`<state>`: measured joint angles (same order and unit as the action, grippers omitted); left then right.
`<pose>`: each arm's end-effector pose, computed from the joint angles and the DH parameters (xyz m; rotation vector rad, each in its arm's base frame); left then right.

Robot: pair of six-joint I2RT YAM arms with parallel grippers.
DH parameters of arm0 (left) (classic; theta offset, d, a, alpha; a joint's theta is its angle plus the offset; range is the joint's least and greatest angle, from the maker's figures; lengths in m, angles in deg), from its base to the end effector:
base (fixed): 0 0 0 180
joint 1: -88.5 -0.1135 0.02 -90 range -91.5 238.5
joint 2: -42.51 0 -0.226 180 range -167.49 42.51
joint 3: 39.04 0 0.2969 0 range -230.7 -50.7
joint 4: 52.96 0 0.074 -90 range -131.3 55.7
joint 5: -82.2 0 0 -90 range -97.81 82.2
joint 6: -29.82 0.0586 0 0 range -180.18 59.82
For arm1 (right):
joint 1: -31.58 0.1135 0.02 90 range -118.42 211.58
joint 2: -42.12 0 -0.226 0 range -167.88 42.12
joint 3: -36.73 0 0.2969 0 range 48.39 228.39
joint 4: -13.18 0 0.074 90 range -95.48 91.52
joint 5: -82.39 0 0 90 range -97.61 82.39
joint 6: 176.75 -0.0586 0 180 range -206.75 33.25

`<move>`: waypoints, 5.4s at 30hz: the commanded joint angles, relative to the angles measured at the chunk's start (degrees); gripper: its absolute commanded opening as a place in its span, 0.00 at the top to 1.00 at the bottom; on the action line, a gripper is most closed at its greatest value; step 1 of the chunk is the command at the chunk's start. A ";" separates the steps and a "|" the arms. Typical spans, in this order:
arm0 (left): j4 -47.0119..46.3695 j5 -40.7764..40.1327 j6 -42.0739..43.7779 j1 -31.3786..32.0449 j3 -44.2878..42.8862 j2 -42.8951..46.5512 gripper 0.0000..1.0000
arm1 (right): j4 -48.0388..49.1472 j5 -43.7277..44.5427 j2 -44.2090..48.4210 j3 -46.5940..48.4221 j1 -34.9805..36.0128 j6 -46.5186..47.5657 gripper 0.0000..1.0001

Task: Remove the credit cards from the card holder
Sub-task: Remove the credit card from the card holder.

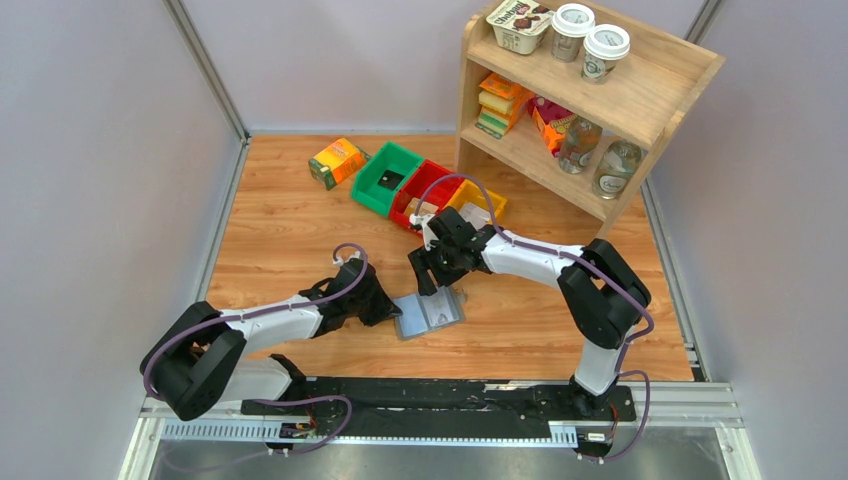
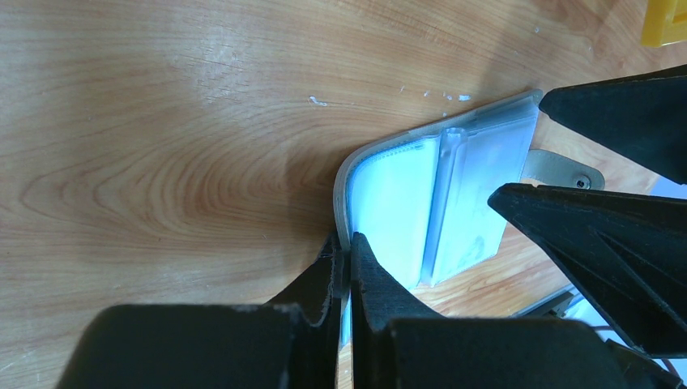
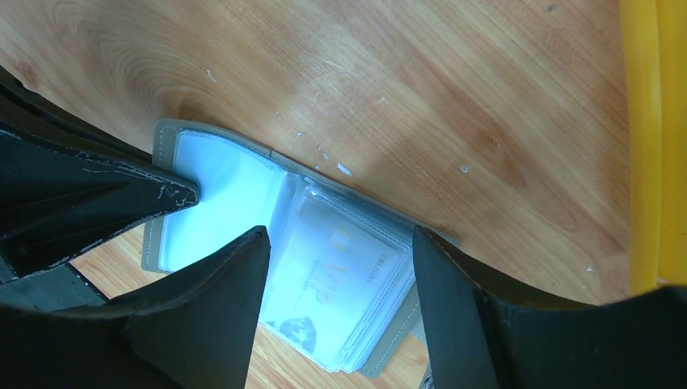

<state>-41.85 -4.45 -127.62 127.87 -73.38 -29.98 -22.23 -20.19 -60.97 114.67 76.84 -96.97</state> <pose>0.2081 -0.1752 0.0452 -0.6125 2.5683 -0.8331 0.2756 0.2962 0.0932 -0.8956 2.5750 0.5991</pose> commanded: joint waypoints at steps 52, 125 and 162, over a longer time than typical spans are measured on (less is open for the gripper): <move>1.79 -1.07 0.12 0.18 -0.97 1.21 0.99 | -1.74 -1.92 0.17 0.96 0.71 0.37 0.38; 9.53 -2.58 -0.24 0.09 -2.63 15.11 0.81 | 17.16 -11.06 1.14 -9.77 2.03 -20.89 0.59; -2.17 -1.07 -10.43 -1.67 9.84 5.86 0.93 | 23.13 -16.33 -1.59 -13.54 -0.87 -23.80 0.73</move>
<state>-47.52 -4.12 -138.16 126.67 -65.29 -23.31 -0.57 -35.53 -63.02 102.93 76.75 -120.66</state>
